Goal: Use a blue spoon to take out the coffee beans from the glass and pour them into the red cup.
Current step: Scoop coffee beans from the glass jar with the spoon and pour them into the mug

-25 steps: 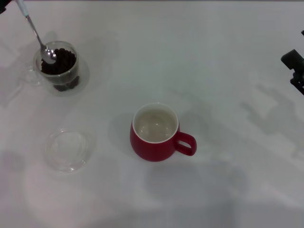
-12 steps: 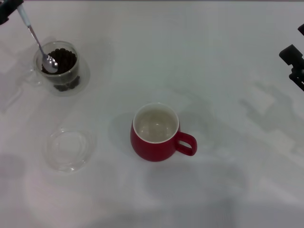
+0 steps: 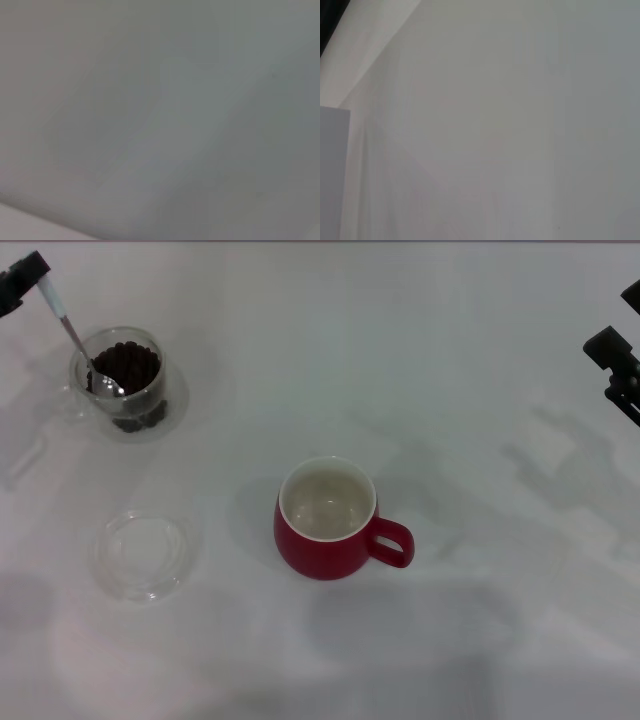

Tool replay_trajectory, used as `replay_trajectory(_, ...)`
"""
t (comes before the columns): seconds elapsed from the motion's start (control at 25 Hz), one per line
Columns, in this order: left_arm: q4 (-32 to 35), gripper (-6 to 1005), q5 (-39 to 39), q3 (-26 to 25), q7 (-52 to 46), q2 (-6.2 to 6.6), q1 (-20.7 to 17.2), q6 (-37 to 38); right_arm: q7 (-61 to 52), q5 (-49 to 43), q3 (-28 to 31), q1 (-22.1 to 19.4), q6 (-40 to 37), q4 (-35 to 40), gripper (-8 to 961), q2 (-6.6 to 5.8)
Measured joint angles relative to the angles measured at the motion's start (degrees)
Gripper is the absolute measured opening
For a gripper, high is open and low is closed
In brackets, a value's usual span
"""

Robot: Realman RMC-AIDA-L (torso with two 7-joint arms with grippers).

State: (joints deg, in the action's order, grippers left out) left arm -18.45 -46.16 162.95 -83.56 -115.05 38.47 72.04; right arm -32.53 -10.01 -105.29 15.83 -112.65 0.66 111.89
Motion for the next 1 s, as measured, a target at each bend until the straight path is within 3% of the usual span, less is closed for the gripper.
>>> replay_trajectory(0.48, 3.69, 126, -0.52, -0.19, -3.25, -0.09, -0.08, -6.18, -1.40, 0.12, 0.16, 0.87, 0.04, 0.08, 696, -0.22)
replay_trajectory(1.0, 5.85, 125, -4.03, -0.37, -15.13, -0.97, -1.97, -7.68, -2.40, 0.17, 0.58, 1.37, 0.01, 0.09, 696, -1.59)
